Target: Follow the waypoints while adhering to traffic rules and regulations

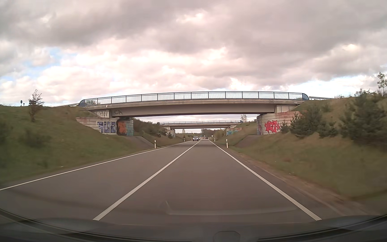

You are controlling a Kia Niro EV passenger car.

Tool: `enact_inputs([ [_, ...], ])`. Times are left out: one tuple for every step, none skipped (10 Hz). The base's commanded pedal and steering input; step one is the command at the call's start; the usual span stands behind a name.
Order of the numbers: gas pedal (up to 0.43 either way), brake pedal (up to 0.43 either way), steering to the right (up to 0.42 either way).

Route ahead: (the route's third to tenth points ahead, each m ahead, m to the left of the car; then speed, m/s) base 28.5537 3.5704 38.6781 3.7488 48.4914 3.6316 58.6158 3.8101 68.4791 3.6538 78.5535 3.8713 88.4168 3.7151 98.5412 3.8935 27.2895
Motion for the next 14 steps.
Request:
enact_inputs([
  [0.189, 0.0, -0.003],
  [0.189, 0.0, -0.004],
  [0.189, 0.0, -0.004],
  [0.189, 0.0, -0.004],
  [0.189, 0.0, -0.004],
  [0.177, 0.0, -0.004],
  [0.177, 0.0, -0.004],
  [0.15, 0.0, -0.004],
  [0.098, 0.0, -0.003],
  [0.098, 0.0, -0.003],
  [0.098, 0.0, -0.003],
  [0.087, 0.0, -0.003],
  [0.087, 0.0, -0.002],
  [0.079, 0.0, -0.001],
])
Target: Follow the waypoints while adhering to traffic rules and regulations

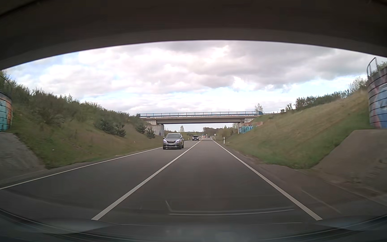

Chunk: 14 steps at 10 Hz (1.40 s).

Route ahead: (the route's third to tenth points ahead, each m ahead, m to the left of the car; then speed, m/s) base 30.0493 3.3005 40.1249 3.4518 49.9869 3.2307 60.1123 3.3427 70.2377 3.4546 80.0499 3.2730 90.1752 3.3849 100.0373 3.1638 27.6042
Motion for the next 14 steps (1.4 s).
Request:
enact_inputs([
  [0.079, 0.0, 0.0],
  [0.067, 0.0, 0.0],
  [0.067, 0.0, 0.0],
  [0.067, 0.0, 0.0],
  [0.047, 0.0, 0.0],
  [0.039, 0.0, 0.0],
  [0.039, 0.0, 0.0],
  [0.039, 0.006, -0.001],
  [0.039, 0.0, -0.001],
  [0.039, 0.0, -0.002],
  [0.039, 0.0, -0.002],
  [0.039, 0.0, -0.002],
  [0.039, 0.0, -0.002],
  [0.039, 0.006, -0.002],
])
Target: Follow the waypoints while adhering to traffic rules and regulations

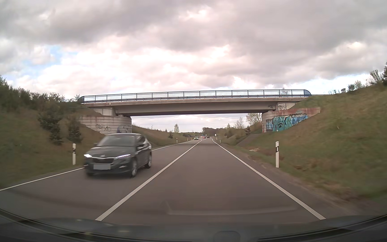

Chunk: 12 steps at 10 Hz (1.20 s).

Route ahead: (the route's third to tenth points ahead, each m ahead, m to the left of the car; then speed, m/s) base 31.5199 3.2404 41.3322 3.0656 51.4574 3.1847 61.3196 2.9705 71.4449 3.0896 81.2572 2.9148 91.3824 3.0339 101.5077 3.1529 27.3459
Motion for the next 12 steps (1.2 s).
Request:
enact_inputs([
  [0.039, 0.0, -0.002],
  [0.039, 0.0, -0.002],
  [0.039, 0.0, -0.001],
  [0.039, 0.0, -0.001],
  [0.039, 0.0, 0.0],
  [0.039, 0.0, 0.0],
  [0.039, 0.0, 0.0],
  [0.039, 0.0, 0.0],
  [0.039, 0.0, 0.0],
  [0.039, 0.006, 0.0],
  [0.039, 0.0, 0.0],
  [0.039, 0.0, 0.0],
])
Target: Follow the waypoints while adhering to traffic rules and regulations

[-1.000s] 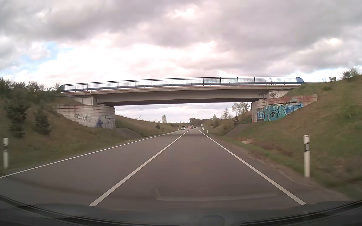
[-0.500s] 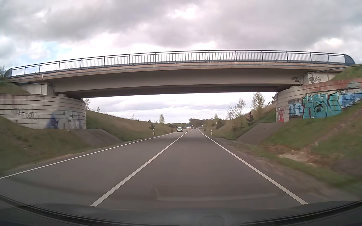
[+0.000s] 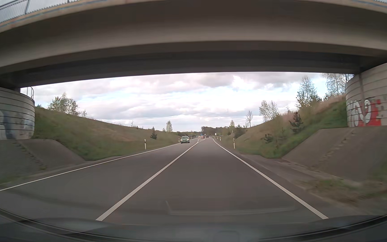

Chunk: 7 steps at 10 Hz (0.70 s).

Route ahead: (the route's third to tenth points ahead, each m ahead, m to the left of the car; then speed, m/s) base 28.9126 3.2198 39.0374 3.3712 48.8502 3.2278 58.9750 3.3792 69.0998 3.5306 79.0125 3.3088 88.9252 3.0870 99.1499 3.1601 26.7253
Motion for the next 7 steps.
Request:
enact_inputs([
  [0.039, 0.0, 0.0],
  [0.039, 0.0, 0.0],
  [0.039, 0.0, 0.0],
  [0.039, 0.0, -0.001],
  [0.039, 0.0, -0.002],
  [0.039, 0.0, -0.003],
  [0.039, 0.0, -0.003],
])
